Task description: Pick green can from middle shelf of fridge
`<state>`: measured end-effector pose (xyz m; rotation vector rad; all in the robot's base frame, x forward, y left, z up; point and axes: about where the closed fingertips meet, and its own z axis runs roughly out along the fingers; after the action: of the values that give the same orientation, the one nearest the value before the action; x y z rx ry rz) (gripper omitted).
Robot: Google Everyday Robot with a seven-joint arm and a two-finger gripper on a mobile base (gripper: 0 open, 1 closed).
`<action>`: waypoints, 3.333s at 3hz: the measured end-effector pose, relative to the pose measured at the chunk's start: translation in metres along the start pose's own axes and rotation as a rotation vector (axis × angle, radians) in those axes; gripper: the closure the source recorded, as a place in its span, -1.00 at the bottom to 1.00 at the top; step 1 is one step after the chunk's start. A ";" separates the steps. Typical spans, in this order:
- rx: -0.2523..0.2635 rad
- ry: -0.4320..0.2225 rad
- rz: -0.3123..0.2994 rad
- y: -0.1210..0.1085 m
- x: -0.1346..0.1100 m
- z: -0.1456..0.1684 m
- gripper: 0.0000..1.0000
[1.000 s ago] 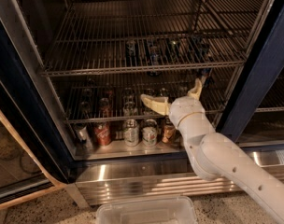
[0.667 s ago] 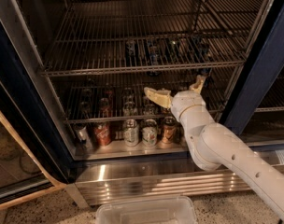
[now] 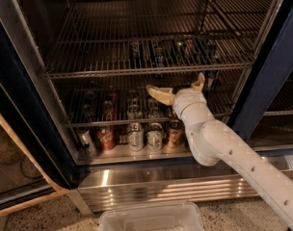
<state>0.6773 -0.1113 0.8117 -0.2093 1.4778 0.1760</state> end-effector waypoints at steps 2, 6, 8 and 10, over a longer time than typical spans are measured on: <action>0.013 0.012 0.024 -0.016 0.015 0.046 -1.00; 0.027 0.071 0.034 -0.050 0.038 0.111 -0.42; 0.109 0.110 0.067 -0.083 0.063 0.113 -0.32; 0.136 0.110 0.069 -0.091 0.066 0.117 -0.60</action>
Offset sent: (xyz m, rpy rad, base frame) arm 0.0689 -0.0116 -0.0223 0.0311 0.0554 -0.0149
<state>0.8184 -0.1718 0.7585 -0.0584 1.6010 0.1202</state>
